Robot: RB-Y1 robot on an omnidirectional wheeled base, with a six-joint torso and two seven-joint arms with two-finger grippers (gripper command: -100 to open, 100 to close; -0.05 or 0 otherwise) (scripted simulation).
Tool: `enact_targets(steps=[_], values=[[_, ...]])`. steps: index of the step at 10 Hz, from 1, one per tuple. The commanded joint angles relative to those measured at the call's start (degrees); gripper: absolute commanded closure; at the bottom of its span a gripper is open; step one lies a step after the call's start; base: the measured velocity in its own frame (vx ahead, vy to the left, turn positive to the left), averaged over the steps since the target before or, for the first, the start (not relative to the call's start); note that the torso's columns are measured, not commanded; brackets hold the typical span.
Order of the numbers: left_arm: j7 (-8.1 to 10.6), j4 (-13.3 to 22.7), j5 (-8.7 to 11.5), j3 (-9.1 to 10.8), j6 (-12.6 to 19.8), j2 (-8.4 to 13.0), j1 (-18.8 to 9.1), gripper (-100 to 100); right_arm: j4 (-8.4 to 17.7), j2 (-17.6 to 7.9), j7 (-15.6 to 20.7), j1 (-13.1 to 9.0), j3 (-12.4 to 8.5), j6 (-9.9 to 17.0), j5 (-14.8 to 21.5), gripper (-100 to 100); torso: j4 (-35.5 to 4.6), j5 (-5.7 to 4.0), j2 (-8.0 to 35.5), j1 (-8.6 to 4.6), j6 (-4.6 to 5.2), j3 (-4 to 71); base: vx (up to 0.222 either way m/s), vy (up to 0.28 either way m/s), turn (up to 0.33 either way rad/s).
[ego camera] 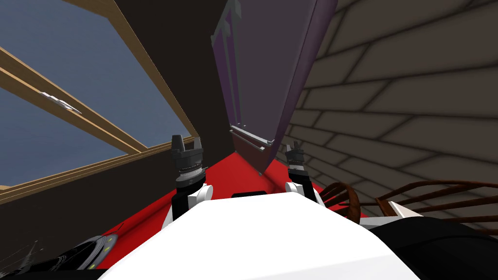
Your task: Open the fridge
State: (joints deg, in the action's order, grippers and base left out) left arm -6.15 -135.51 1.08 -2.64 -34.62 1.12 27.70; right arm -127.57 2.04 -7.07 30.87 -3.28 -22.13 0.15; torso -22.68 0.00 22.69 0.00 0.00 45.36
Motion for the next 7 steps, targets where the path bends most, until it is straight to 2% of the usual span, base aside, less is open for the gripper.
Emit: enact_targets(steps=[1,3,4,5,7], values=[[0.00,0.00,0.00,0.00,0.00,0.00,0.00,0,0.00,0.00,0.00,0.00,0.00,0.00,0.00,0,-4.23,0.00,4.24,0.00,0.00,8.45,0.000,0.000,0.000],[0.00,0.00,0.00,0.00,0.00,0.00,0.00,0,0.00,0.00,0.00,0.00,0.00,0.00,0.00,0,-12.69,0.00,12.70,0.00,0.00,25.37,0.000,0.000,0.000],[0.00,0.00,0.00,0.00,0.00,0.00,0.00,0,-0.01,-2.58,0.27,0.04,-0.26,-0.06,0.51,-100,-16.92,0.00,16.93,0.00,0.00,33.83,0.026,0.012,-0.013],[0.00,0.02,0.00,0.00,0.00,0.00,0.01,0,-0.03,-4.24,0.55,0.08,-0.52,-0.13,1.02,-100,-18.79,0.01,18.80,0.03,0.00,37.80,0.055,0.027,-0.026],[0.00,0.02,0.00,0.00,0.00,-0.01,0.01,0,-0.10,-7.75,1.36,0.21,-1.28,-0.32,2.52,-100,-19.50,0.03,19.43,0.12,0.00,39.22,0.063,0.052,-0.032]])
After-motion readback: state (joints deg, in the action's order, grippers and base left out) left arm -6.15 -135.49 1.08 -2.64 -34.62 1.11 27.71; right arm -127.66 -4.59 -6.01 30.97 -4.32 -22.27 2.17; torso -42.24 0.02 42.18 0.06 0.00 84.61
